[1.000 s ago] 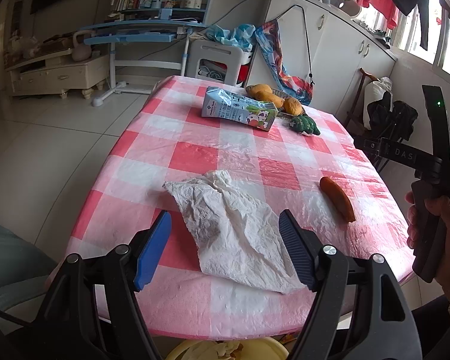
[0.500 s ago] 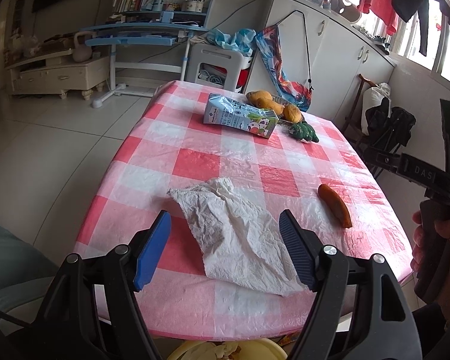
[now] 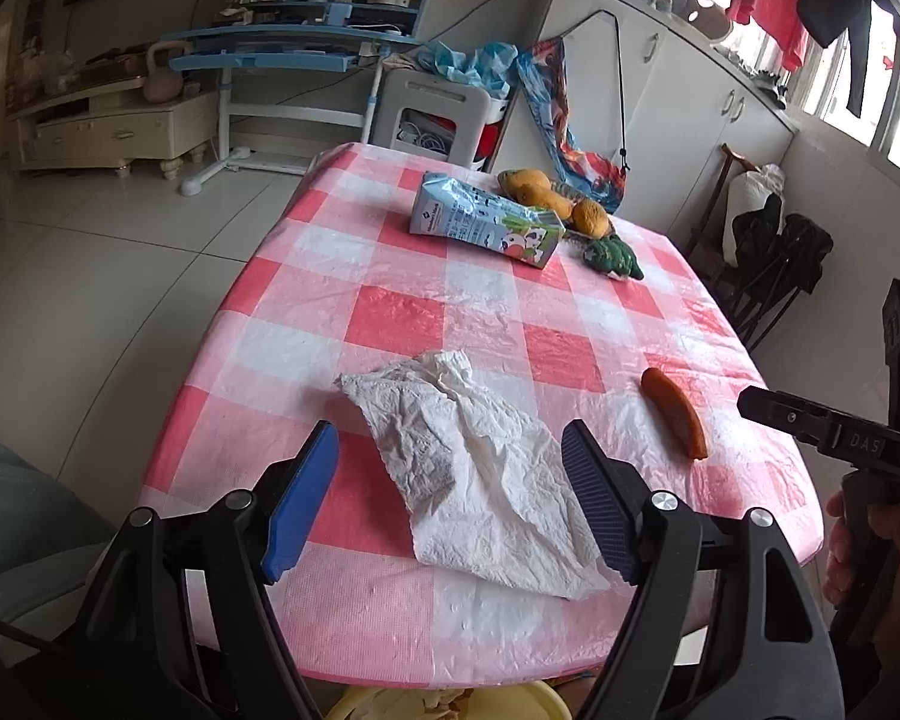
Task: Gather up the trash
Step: 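Lower the right gripper onto the orange peel while the left grasps the white tissue, then carry the orange peel over the yellow basin and open the right gripper while the left lifts the tissue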
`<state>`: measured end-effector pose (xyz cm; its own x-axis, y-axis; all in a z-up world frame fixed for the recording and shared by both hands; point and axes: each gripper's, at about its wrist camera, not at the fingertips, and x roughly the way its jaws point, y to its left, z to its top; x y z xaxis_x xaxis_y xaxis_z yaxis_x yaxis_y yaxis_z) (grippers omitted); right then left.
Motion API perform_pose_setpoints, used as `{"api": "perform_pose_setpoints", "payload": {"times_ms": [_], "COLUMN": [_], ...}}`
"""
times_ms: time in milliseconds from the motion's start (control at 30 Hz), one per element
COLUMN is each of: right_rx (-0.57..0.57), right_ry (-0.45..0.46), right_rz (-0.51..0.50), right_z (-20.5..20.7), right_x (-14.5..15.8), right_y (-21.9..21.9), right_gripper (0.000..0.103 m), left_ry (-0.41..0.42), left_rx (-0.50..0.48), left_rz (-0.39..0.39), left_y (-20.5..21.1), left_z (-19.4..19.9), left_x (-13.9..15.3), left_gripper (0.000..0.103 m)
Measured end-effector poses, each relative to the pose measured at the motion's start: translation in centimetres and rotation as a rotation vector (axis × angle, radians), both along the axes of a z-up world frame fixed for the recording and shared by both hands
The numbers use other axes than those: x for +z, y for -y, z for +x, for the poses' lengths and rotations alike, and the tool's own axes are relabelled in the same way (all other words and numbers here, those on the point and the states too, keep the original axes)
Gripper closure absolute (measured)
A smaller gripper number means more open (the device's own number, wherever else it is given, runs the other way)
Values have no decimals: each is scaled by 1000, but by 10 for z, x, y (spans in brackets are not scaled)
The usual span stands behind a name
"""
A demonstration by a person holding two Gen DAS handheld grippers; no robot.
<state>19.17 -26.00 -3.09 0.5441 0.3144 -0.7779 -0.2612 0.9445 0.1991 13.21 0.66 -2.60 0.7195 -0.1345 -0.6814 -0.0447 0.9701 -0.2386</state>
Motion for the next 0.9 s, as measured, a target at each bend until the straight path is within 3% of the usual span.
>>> {"api": "perform_pose_setpoints", "payload": {"times_ms": [233,267,300,367,400,533,700,900], "right_rx": [62,67,71,75,75,86,135,250], "right_ry": [-31,-42,-52,-67,-76,-78,-55,-54], "right_rz": [-63,-68,-67,-81,-86,-61,-35,29], "right_z": [3,5,7,10,12,12,-4,-54], "right_x": [-15,-18,-21,-27,-30,-31,-19,-9], "right_y": [-32,-34,-36,-39,-40,-40,-48,-67], "right_gripper": [33,41,45,61,64,84,85,85], "left_ry": [-57,-58,-62,-77,-85,-80,-50,-25], "left_rx": [22,14,3,-29,-45,-86,-98,-76], "left_rz": [164,176,182,169,160,139,116,108], "left_y": [19,20,21,22,22,22,19,5], "left_z": [26,29,31,35,36,30,13,-11], "left_x": [-13,-15,-17,-20,-22,-20,-6,11], "left_gripper": [30,33,43,65,83,88,88,88]}}
